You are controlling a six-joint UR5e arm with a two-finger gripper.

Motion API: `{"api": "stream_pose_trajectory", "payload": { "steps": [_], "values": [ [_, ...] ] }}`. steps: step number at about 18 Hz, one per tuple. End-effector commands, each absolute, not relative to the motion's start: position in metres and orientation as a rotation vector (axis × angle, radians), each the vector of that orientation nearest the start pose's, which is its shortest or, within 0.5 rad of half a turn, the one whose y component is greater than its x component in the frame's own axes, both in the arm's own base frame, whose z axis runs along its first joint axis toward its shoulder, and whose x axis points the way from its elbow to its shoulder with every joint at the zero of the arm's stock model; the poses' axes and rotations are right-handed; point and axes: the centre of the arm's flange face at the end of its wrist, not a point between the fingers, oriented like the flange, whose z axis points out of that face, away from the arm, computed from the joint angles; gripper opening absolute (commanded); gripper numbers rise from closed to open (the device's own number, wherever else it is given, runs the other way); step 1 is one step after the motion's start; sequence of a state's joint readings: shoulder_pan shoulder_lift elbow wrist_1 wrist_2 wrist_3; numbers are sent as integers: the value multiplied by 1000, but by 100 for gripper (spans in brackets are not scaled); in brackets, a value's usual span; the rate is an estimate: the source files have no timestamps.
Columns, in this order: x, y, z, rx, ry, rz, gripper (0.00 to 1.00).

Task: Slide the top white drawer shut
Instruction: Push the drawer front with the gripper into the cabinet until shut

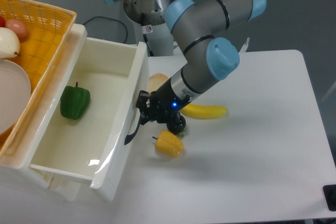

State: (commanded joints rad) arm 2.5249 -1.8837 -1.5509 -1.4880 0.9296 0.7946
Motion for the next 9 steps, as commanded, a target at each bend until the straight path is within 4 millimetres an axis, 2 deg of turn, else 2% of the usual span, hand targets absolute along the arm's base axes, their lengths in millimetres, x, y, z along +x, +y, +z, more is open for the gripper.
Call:
{"api": "stream_pose_trajectory", "payload": {
  "steps": [9],
  "values": [
    [-358, 502, 358, -2654, -286, -789, 0]
  ]
}}
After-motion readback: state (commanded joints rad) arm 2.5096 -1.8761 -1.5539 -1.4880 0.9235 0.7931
